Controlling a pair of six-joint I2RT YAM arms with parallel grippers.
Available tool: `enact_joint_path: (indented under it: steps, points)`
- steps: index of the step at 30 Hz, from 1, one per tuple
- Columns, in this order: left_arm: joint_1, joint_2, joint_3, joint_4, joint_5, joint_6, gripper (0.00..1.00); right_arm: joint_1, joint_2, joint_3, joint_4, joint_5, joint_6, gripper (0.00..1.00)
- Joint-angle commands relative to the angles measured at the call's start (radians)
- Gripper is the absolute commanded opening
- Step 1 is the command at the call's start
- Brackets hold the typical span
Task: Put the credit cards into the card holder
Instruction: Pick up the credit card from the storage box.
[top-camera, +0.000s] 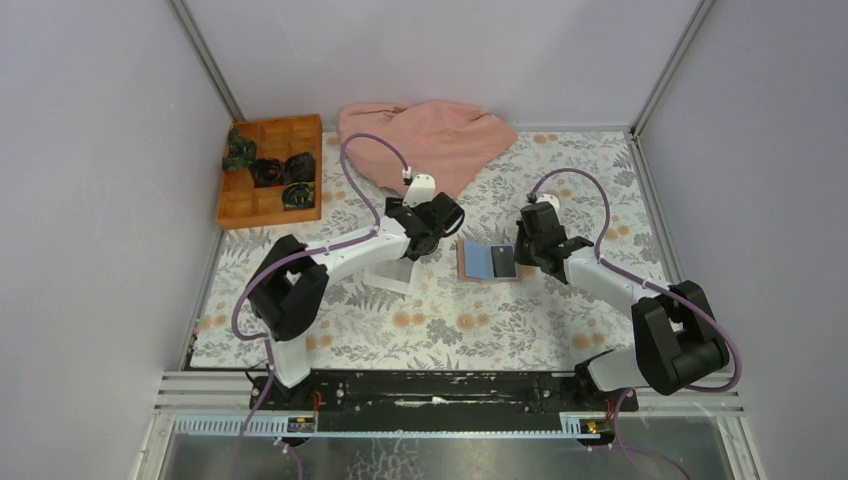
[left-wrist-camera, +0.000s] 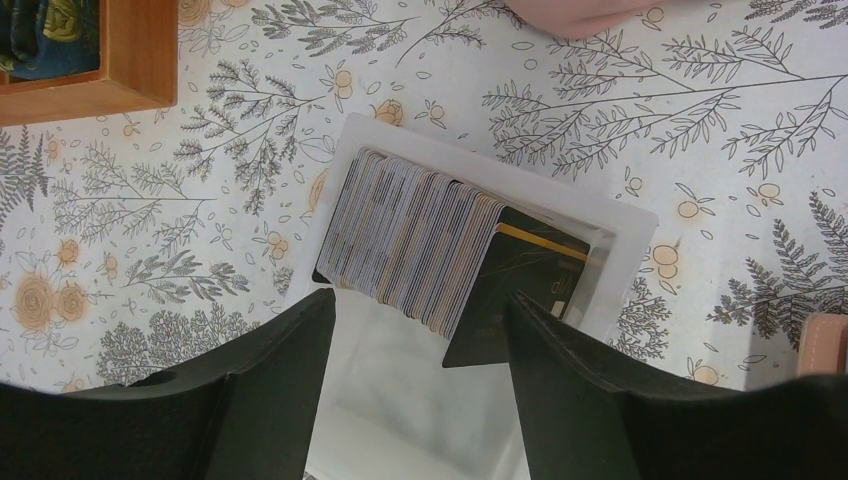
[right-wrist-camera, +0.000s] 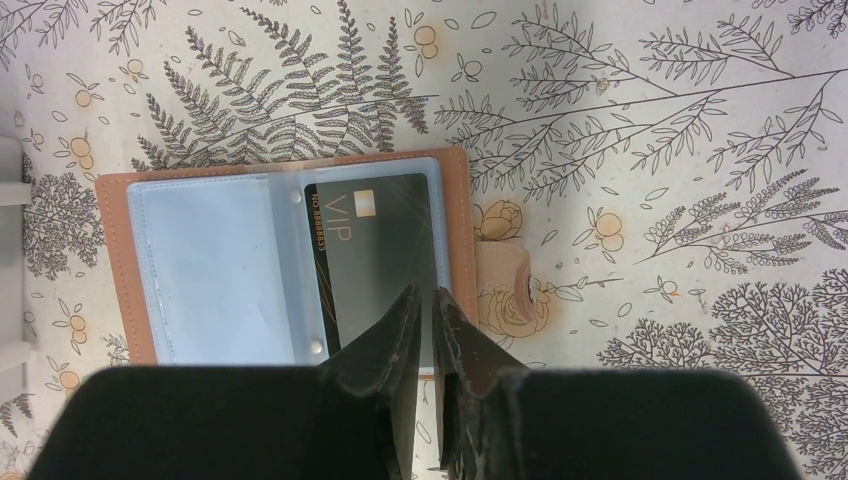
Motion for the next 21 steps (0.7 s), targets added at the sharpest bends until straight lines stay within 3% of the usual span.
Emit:
enact_joint_path:
  steps: [1, 11, 21]
  points:
    - [0.014, 0.024, 0.034, 0.009, -0.005, 0.018, 0.70, 0.007, -0.035, -0.001, 0.026, 0.023, -0.011, 0.16]
    - [0.039, 0.066, 0.028, 0.038, 0.030, 0.029, 0.69, 0.006, -0.027, 0.002, 0.029, 0.028, -0.015, 0.16]
    - [0.048, 0.036, 0.011, 0.061, 0.046, 0.051, 0.54, 0.007, -0.022, 0.005, 0.032, 0.033, -0.020, 0.17]
